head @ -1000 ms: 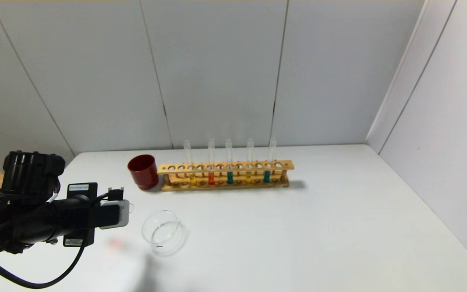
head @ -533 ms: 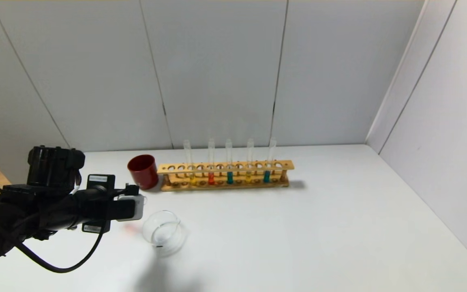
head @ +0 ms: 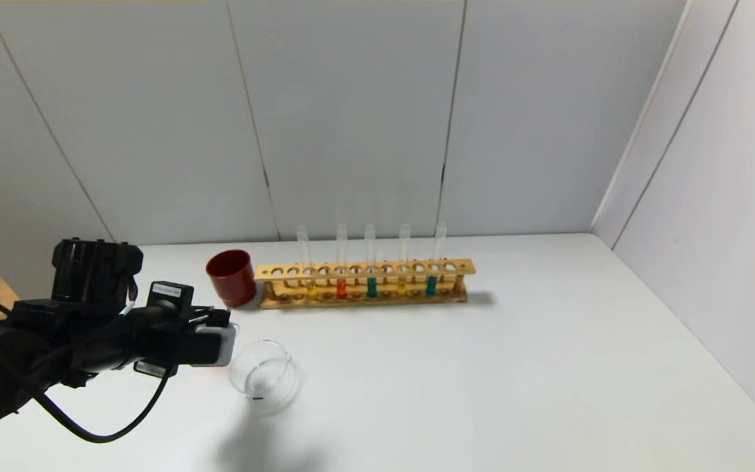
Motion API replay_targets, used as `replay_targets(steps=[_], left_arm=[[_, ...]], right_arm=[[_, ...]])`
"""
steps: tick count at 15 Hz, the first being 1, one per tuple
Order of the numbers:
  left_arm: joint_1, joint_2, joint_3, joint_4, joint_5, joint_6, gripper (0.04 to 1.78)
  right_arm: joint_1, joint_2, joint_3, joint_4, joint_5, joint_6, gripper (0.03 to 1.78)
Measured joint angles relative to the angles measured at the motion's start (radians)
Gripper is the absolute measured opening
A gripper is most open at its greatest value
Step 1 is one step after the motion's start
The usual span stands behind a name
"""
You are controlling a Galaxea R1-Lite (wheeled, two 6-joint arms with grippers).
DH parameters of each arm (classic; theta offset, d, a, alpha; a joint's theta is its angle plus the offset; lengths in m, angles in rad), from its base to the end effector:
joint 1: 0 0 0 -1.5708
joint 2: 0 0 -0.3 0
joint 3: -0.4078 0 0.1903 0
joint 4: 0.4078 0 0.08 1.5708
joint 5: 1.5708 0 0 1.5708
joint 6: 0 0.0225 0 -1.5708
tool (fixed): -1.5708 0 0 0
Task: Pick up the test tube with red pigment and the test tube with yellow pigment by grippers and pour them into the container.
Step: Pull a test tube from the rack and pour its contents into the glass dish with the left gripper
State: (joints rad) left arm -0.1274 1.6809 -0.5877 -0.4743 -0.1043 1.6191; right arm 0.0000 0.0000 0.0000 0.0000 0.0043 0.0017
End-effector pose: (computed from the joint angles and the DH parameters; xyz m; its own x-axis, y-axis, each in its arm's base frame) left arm 0.2612 -0.0358 0.1183 0.7903 -0.2062 -0.5770 0.5646 -0.1207 0.8165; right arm -0.0228 0.0001 0.0755 1.0000 0.0043 0.0000 -0.0043 1.0000 0.0017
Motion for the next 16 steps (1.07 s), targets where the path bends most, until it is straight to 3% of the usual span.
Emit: replay_targets(steps=[16], left_arm=[[0.0,0.018,-0.005,-0.015,-0.009,0.203,0.3]], right_arm=[[0.0,0.0,0.0,0.0,0.0,0.0,1.75]])
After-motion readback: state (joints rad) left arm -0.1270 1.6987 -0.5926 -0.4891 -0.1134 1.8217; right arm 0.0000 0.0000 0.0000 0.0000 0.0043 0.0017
